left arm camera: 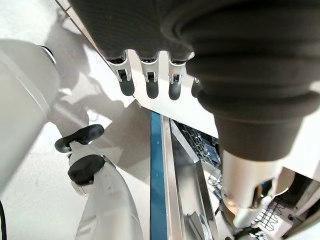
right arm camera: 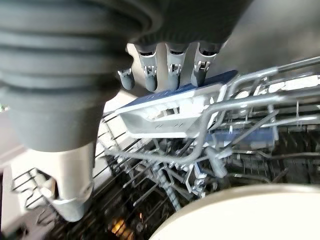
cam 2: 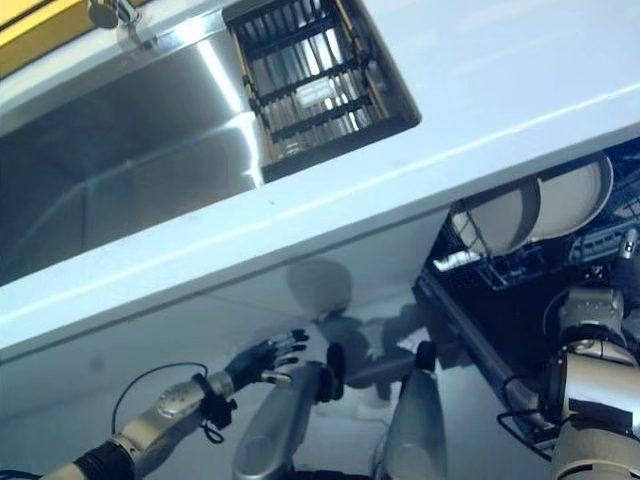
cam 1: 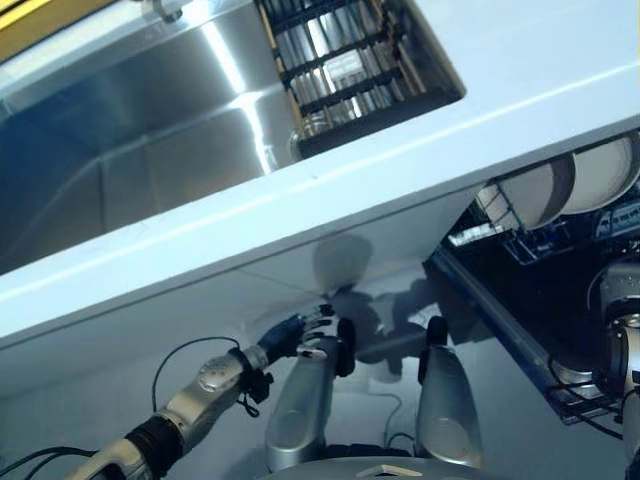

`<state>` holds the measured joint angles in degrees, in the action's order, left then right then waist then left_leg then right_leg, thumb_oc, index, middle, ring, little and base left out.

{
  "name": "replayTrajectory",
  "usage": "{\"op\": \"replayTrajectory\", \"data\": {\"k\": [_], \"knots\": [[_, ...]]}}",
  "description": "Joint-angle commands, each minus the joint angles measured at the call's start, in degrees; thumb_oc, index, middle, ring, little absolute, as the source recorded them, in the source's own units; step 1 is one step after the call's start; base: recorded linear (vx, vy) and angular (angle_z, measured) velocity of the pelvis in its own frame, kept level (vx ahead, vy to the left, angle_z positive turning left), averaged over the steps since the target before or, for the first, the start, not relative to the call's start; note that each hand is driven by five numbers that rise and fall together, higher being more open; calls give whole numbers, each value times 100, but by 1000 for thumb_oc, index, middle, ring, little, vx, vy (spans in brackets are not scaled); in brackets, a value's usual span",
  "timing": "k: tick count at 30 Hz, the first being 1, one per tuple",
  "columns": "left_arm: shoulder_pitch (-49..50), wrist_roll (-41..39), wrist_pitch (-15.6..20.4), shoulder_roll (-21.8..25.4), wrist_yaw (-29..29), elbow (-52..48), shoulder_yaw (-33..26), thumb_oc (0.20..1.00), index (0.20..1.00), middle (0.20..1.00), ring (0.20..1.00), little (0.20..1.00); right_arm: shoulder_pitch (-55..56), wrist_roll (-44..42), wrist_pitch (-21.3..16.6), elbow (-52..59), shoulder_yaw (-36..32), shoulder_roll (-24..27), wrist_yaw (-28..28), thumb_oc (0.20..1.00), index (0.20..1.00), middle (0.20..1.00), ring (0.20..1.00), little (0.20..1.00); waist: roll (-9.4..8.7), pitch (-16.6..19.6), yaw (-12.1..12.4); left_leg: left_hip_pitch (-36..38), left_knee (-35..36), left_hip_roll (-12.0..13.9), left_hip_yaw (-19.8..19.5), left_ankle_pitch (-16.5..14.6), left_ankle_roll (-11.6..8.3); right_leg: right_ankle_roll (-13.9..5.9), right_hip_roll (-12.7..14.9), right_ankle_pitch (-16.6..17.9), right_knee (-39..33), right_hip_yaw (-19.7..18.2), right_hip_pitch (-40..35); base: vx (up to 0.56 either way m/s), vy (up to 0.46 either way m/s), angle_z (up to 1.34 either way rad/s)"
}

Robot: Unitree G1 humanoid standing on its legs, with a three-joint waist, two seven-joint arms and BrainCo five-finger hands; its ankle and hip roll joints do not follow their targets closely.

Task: Pick up plates and place into dishwasher.

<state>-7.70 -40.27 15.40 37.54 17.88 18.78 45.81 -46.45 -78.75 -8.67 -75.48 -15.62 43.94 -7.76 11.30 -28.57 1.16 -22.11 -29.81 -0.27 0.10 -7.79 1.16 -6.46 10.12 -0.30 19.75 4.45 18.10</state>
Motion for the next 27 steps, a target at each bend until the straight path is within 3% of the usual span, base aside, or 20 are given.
{"op": "replayTrajectory", "data": {"k": [1,18,27], "knots": [[233,-121,135,285,-9,-528,-386,1000,1000,1000,1000,1000,-586,171,-335,427,420,216,462,1000,1000,1000,1000,1000,-87,234,294,-13,687,329,-356,406,-237,188,-179,-113,35,71,-110,-13,-19,15],[347,-57,12,497,32,-979,-759,1000,1000,1000,1000,1000,-901,-241,-392,669,617,343,832,1000,1000,1000,1000,1000,-157,205,506,-103,1000,339,-424,589,-269,200,-247,-92,-186,307,-120,-8,-12,6],[434,-25,143,497,107,-929,-853,1000,1000,1000,1000,1000,-882,-362,-350,606,606,369,881,1000,1000,1000,1000,1000,-191,246,500,-49,1093,310,-398,598,-251,215,-270,-79,-238,293,-116,0,0,0]]}}
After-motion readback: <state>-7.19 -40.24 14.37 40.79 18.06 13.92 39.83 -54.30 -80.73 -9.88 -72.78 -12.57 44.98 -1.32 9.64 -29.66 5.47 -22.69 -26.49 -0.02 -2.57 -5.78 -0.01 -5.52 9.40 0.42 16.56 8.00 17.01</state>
